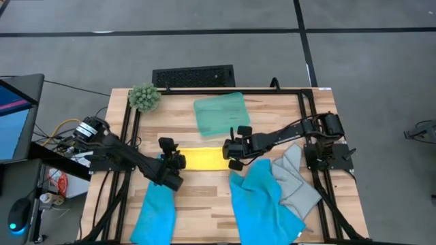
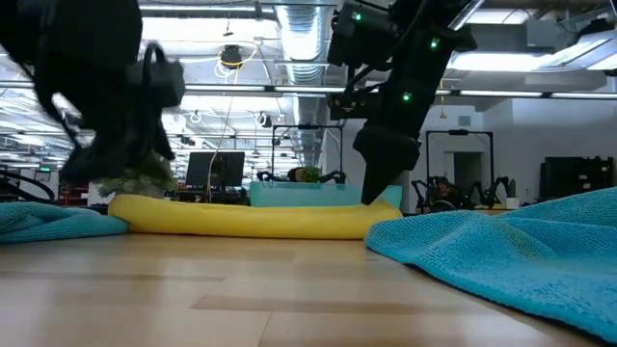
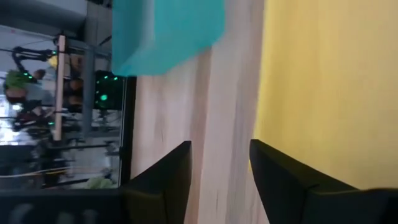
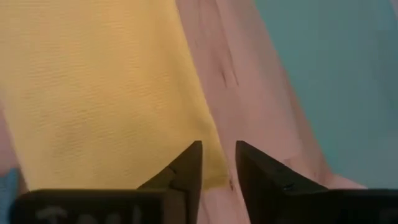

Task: Fold microfiber towels
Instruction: Fold the yellow microfiber towel

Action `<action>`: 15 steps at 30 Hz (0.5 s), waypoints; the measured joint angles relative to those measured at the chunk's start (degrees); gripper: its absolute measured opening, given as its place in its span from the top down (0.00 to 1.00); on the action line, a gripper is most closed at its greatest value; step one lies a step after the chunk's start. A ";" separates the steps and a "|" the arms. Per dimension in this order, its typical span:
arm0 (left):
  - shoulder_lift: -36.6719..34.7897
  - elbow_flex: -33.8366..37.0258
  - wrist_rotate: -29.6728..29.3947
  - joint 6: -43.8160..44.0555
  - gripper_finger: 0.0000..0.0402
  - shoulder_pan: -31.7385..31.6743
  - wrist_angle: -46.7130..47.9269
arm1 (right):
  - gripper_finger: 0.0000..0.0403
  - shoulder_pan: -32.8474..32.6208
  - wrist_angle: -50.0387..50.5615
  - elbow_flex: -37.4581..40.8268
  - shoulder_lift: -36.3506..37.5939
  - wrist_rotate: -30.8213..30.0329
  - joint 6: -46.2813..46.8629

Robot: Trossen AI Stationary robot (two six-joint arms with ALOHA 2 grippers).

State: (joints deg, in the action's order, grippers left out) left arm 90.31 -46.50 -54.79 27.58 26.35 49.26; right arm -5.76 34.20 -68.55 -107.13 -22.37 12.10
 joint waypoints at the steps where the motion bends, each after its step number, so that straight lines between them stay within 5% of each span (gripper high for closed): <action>1: -1.91 -0.55 -0.01 0.54 0.62 0.22 0.69 | 0.66 0.00 0.04 0.00 0.23 0.01 0.05; 8: -20.69 -0.63 4.22 1.31 0.66 1.66 -3.70 | 0.53 1.01 1.45 0.02 5.67 -0.11 5.05; 15: -32.89 6.34 14.52 -3.68 0.69 1.00 -20.86 | 0.48 2.22 4.91 0.78 9.29 4.98 27.36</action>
State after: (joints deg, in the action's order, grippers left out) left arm 57.41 -40.16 -40.27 23.90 27.35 28.40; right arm -3.54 39.11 -67.78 -97.84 -17.39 39.46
